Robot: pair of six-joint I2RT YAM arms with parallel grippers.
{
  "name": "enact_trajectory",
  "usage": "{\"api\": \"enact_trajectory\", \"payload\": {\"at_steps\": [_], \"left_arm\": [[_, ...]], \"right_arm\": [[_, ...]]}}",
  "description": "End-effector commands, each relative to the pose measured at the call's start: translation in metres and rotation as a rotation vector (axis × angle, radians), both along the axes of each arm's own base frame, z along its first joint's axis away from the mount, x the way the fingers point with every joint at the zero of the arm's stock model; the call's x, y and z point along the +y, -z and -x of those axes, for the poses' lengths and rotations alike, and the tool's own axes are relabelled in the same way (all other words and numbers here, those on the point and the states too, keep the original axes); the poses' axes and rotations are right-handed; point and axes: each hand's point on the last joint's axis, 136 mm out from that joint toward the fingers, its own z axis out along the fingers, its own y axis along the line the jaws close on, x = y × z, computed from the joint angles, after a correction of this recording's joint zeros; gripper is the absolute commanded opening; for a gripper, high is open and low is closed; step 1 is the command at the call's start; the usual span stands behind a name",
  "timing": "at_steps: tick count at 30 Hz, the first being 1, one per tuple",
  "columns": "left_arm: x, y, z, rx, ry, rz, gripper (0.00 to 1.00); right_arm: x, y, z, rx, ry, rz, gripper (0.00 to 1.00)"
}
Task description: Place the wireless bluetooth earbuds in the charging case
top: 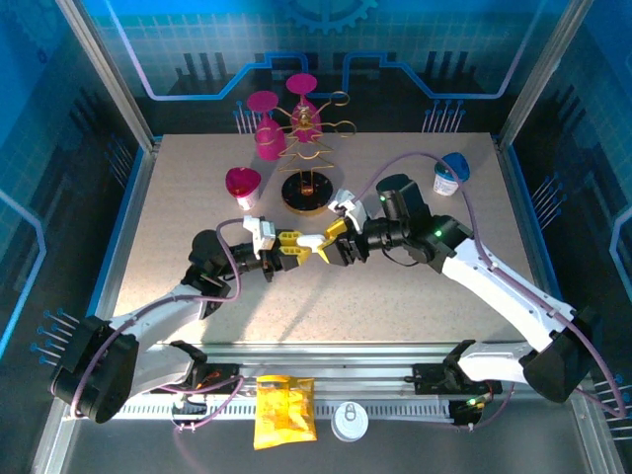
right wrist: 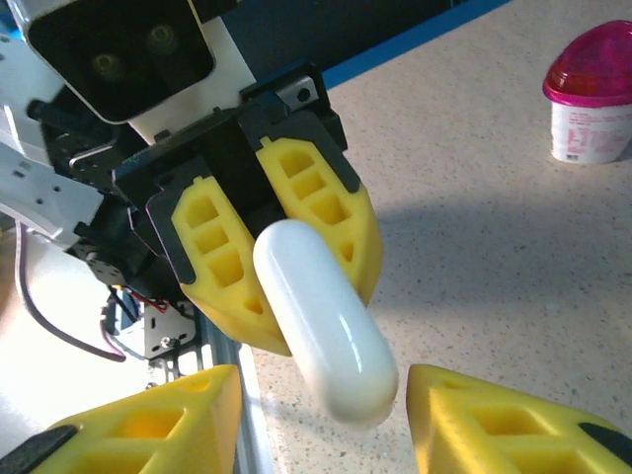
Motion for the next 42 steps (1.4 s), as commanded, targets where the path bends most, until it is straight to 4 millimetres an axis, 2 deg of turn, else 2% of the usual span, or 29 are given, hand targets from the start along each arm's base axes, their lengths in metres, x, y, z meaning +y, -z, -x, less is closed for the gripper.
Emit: {"api": "enact_trajectory", "payload": {"at_steps": [1,13,17,18,20,22,28,31,33,35,39,40,42], "left_arm": [[-0.002,-0.019,0.015,-0.013,0.095,0.02,0.19],[-0.003,-0.023,0.01,-0.005,0.083,0.036,0.2],[-0.003,-0.023,0.007,-0.005,0.068,0.041,0.26],[-0.003,-0.021,0.006,-0.002,0.065,0.041,0.31],[-0.002,-0.022,0.005,-0.003,0.057,0.046,0.52],[-0.002,-0.022,0.004,-0.003,0.053,0.05,0.63],[0.002,-0.021,0.0,-0.016,-0.001,0.059,0.95],[0.009,-0.016,-0.005,-0.056,-0.082,0.052,0.99],[0.014,-0.009,-0.011,-0.07,-0.149,0.026,0.99],[0.018,0.008,-0.018,-0.062,-0.207,-0.043,0.99],[0.012,0.067,-0.023,-0.049,-0.268,-0.298,0.99],[0.008,0.079,-0.022,-0.049,-0.26,-0.351,0.99],[0.002,0.094,-0.018,-0.035,-0.239,-0.401,0.99]], "right_arm": [[0.004,-0.013,0.008,-0.053,-0.093,-0.044,0.43],[0.006,-0.006,0.016,-0.01,-0.143,-0.045,0.13],[0.004,-0.006,0.013,-0.028,-0.118,-0.04,0.11],[0.004,-0.007,0.011,-0.033,-0.11,-0.043,0.11],[0.003,-0.007,0.008,-0.034,-0.093,-0.05,0.11],[0.002,-0.006,0.003,-0.024,-0.069,-0.059,0.11],[-0.008,0.007,-0.013,0.018,0.005,-0.067,0.1],[-0.019,0.021,-0.026,0.054,0.066,-0.062,0.1],[-0.027,0.035,-0.037,0.087,0.121,-0.055,0.1],[-0.04,0.053,-0.053,0.135,0.209,-0.047,0.11],[-0.068,0.093,-0.089,0.249,0.403,-0.041,0.11],[-0.076,0.114,-0.091,0.302,0.446,-0.023,0.11],[-0.085,0.135,-0.1,0.362,0.509,-0.01,0.11]]}}
